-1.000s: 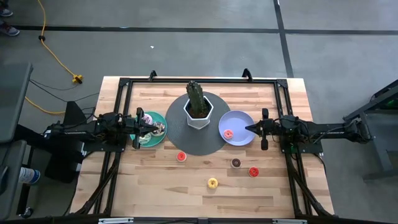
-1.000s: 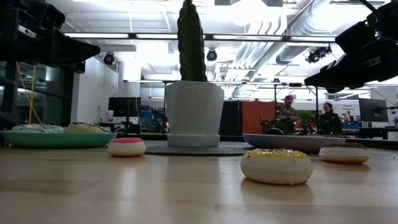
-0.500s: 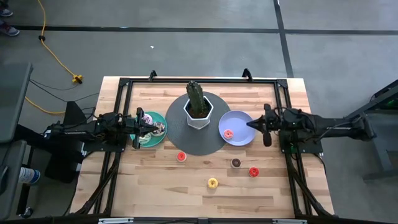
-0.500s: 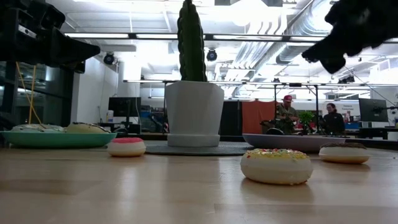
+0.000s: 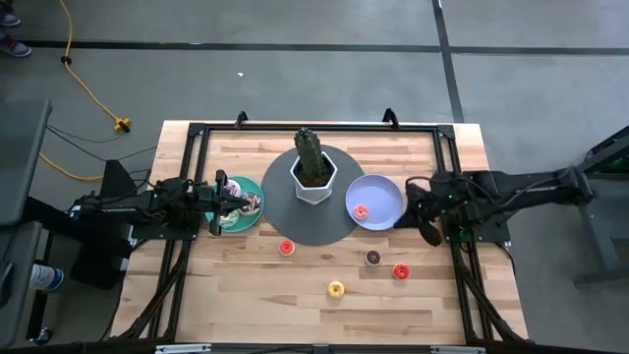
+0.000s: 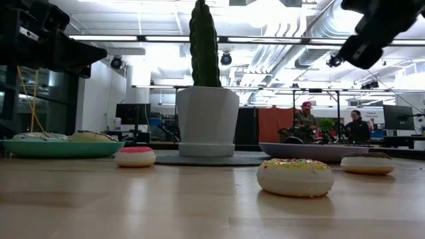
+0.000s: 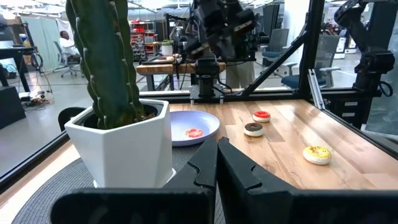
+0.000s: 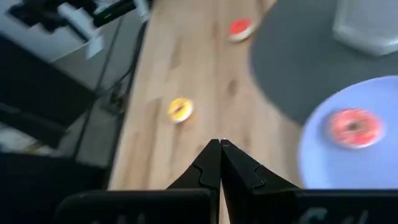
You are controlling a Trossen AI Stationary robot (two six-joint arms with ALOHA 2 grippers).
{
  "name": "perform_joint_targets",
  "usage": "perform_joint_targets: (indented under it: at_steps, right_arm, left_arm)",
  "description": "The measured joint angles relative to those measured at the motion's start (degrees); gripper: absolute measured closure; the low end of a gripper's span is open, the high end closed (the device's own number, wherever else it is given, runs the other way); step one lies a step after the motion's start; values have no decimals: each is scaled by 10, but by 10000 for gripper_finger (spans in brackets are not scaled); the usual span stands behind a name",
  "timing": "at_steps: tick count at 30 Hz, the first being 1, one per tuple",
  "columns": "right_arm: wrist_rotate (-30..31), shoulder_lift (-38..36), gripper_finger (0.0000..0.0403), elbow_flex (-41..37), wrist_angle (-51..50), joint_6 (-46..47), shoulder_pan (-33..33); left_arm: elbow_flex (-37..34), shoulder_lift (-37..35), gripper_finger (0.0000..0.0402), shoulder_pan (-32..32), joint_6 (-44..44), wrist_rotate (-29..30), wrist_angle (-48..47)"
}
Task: Pick & Place donuts
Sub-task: Put the small red donut on the purple plate
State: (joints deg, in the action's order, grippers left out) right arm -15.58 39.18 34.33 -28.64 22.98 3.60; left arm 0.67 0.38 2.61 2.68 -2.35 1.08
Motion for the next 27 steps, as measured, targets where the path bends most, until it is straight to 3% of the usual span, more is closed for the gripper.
perform_joint_targets:
  at_steps: [5, 14, 27]
  right_arm:
    - [-3, 1, 402, -1, -27, 2, 67]
    - [46, 16, 402, -1, -79, 0, 193]
    - [45, 141, 401, -1, -79, -14, 300]
  left_arm:
    - [0, 0, 401, 0, 0, 0, 0]
    - [0, 0, 401, 0, 0, 0, 0]
    - [0, 0, 401, 0, 0, 0, 0]
